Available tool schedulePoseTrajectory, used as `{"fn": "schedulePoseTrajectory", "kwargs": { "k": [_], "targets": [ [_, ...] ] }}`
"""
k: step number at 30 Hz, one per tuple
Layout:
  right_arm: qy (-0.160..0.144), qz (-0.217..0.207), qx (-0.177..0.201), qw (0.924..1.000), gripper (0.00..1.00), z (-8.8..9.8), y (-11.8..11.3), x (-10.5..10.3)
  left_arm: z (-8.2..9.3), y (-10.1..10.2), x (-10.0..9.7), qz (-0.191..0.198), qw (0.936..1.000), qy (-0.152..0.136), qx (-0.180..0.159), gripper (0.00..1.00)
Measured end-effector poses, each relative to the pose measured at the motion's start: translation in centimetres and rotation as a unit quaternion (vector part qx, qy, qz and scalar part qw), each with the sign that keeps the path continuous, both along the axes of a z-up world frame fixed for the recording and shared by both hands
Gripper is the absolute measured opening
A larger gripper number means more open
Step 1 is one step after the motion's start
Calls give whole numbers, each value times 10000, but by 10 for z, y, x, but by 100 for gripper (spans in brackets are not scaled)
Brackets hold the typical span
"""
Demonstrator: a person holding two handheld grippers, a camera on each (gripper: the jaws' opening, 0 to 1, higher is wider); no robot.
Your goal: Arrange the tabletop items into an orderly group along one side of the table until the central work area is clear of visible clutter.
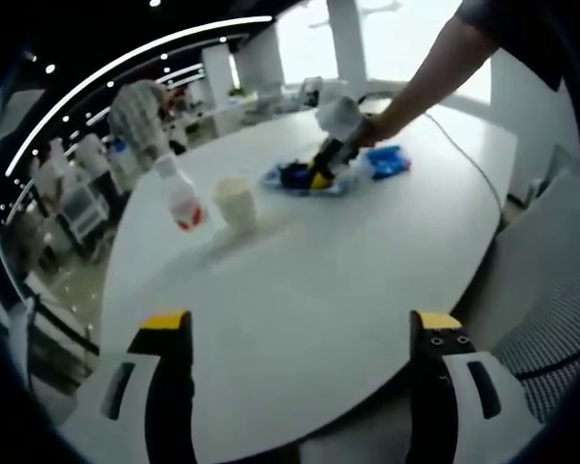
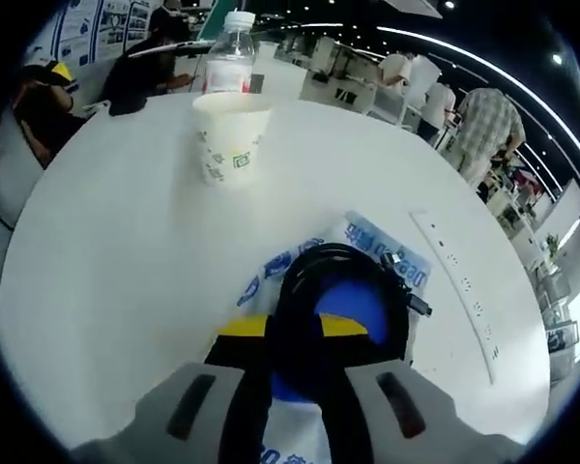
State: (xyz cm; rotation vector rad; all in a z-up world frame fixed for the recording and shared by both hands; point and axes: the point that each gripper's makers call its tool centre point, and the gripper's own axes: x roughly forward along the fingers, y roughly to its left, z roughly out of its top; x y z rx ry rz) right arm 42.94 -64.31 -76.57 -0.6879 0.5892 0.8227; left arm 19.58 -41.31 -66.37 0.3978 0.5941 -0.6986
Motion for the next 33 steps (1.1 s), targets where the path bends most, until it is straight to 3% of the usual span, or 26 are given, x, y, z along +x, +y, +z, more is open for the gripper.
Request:
{"fn": "schedulePoseTrajectory", "kwargs": {
  "k": [3,8,16,33],
  "targets": [
    [-141,24,-148,9998,10,2,2,1,-1,0,0,-25,10000,17,19,89],
    [-126,-119,-162,9997,5,2,0,5,-2,0,0,-47,10000,19,39,88],
    [-242,36,-463,9986,4,4,6,-1,0,1,2,-30,10000,-21,52,87],
    [-438,188,-513,9975,4,28,16,-4,6,-2,2,-74,9998,-171,-15,88]
  ]
}}
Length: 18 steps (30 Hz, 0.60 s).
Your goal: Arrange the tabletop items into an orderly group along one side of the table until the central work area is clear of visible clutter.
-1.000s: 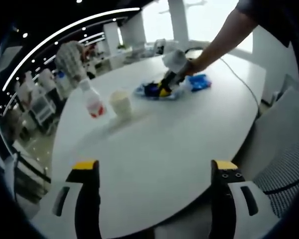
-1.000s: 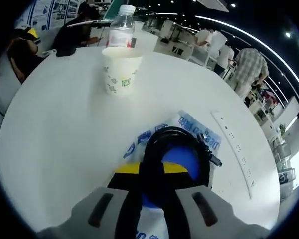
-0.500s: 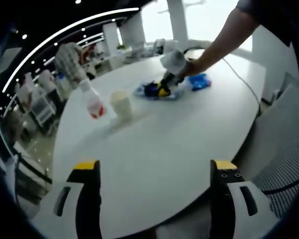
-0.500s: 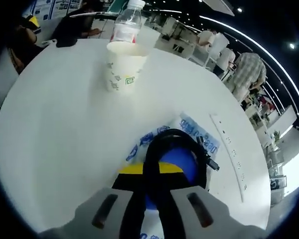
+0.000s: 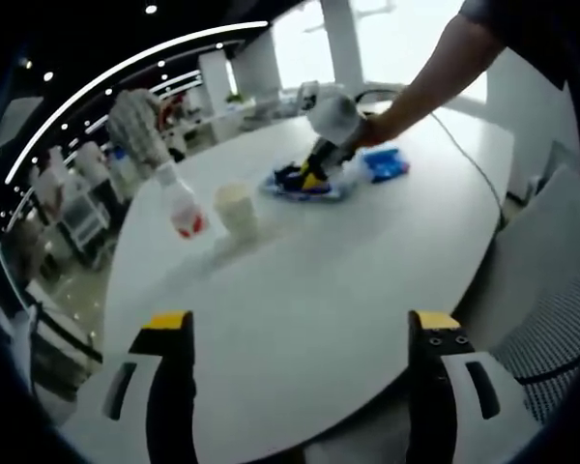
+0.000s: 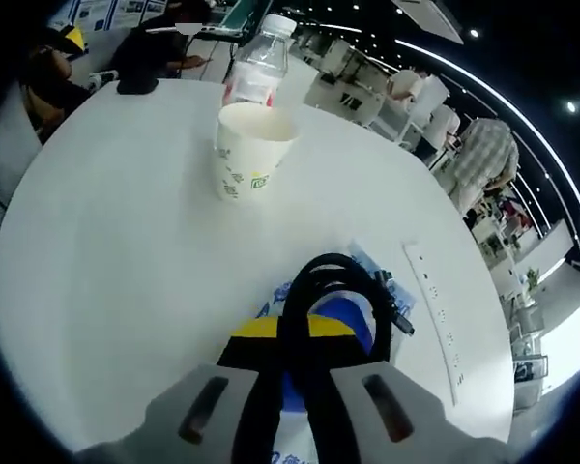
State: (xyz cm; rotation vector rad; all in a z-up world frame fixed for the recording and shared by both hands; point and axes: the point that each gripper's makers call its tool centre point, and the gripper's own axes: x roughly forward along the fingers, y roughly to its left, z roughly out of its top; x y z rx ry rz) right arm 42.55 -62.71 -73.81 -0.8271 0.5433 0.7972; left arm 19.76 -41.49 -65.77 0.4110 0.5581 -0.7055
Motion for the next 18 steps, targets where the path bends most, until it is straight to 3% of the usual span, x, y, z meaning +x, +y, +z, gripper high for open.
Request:
{"fn": "schedulePoseTrajectory", "kwargs": {
  "k": [9,18],
  "targets": [
    [-83,-1,-8,10000,4,12,-2,-3,6,-4,1,-19,9998,-79,-205,90],
    [-197,2,-11,9998,4,28,0,-4,5,-3,2,-53,9998,-128,-144,90]
  ]
}}
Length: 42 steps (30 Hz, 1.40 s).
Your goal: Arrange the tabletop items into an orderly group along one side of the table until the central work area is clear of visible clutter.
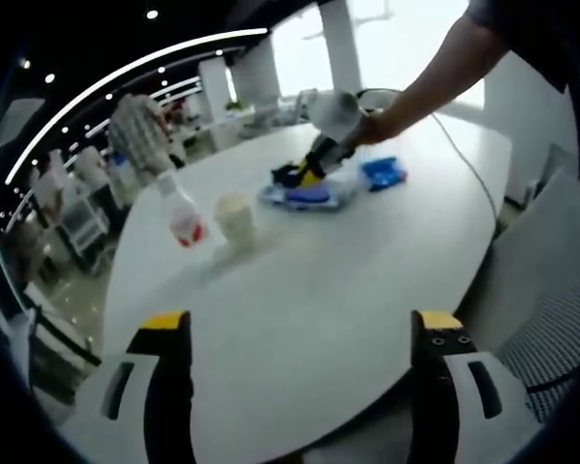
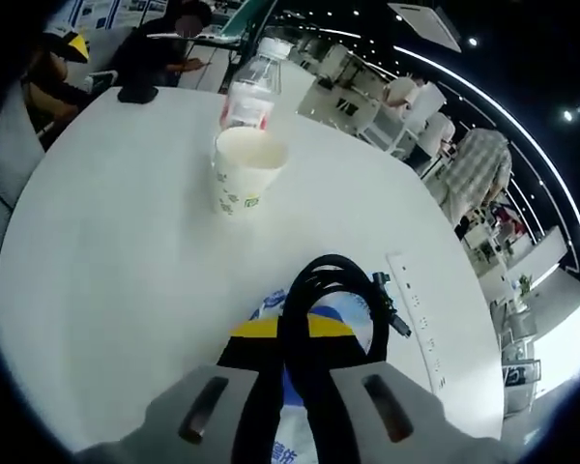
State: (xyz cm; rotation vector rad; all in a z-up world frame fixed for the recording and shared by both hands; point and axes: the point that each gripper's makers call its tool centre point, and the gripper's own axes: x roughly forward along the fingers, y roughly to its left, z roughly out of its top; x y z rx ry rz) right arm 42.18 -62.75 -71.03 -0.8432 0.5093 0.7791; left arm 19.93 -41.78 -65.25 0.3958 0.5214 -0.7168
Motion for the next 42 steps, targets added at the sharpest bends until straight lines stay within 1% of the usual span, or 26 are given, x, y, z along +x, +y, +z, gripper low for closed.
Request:
{"fn": "schedulePoseTrajectory", "kwargs": {
  "k": [11,14,23,32,37,42],
  "targets": [
    [-95,15,30,9999,4,18,4,-9,2,1,2,15,10000,-40,-25,91],
    [-119,25,23,9999,4,21,4,-12,3,1,2,68,9999,-2,-110,92],
    [-186,11,-5,9998,4,33,-1,-23,8,-2,2,62,9996,-56,-273,94],
    [-245,-53,-42,9997,4,44,-5,-40,11,-5,-1,-35,9995,-104,-302,95],
    [-291,-106,-24,9995,4,51,-7,-48,9,-6,-3,-84,9996,-102,-246,95],
    [-339,-133,-48,9993,4,54,-12,-58,10,-6,-3,-66,9996,-107,-253,95]
  ]
}}
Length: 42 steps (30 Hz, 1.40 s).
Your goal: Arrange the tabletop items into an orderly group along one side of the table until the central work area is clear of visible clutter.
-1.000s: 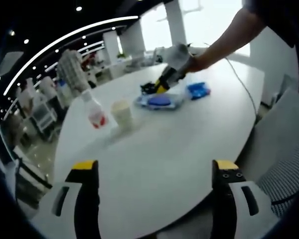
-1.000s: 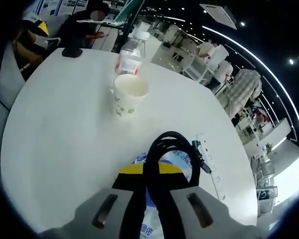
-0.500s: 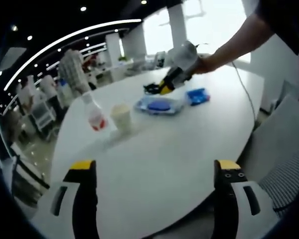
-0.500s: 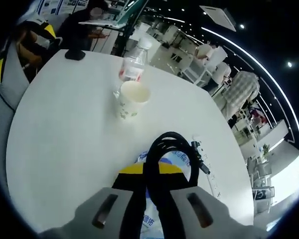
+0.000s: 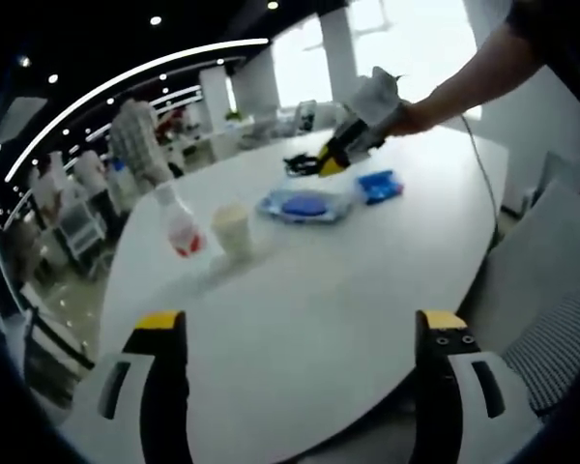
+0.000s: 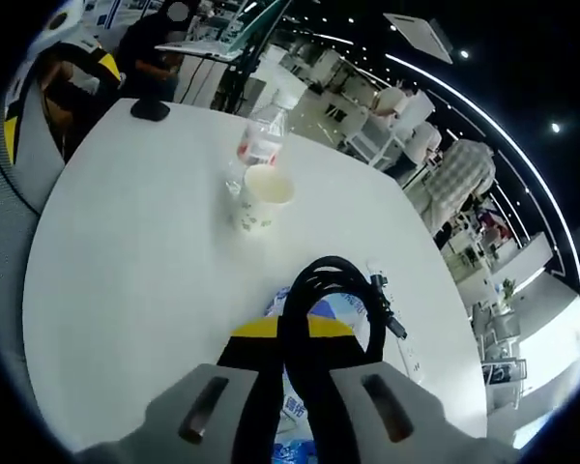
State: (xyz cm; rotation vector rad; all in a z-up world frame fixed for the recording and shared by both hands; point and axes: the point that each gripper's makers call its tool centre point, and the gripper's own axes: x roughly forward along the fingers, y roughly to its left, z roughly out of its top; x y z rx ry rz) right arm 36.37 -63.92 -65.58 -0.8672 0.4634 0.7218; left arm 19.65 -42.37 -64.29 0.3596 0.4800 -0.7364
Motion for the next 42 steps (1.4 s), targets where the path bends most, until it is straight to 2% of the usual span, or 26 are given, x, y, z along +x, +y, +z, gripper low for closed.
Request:
{"fn": "schedulePoseTrajectory", "kwargs": {
  "k": [21,42],
  "targets": [
    [-96,-187,-38,9998,4,12,-18,-33,-4,-4,-3,-173,9998,40,119,94],
    [-27,-300,-44,9995,4,-1,-23,-61,-8,-2,-4,-210,9995,80,204,93]
  ]
}}
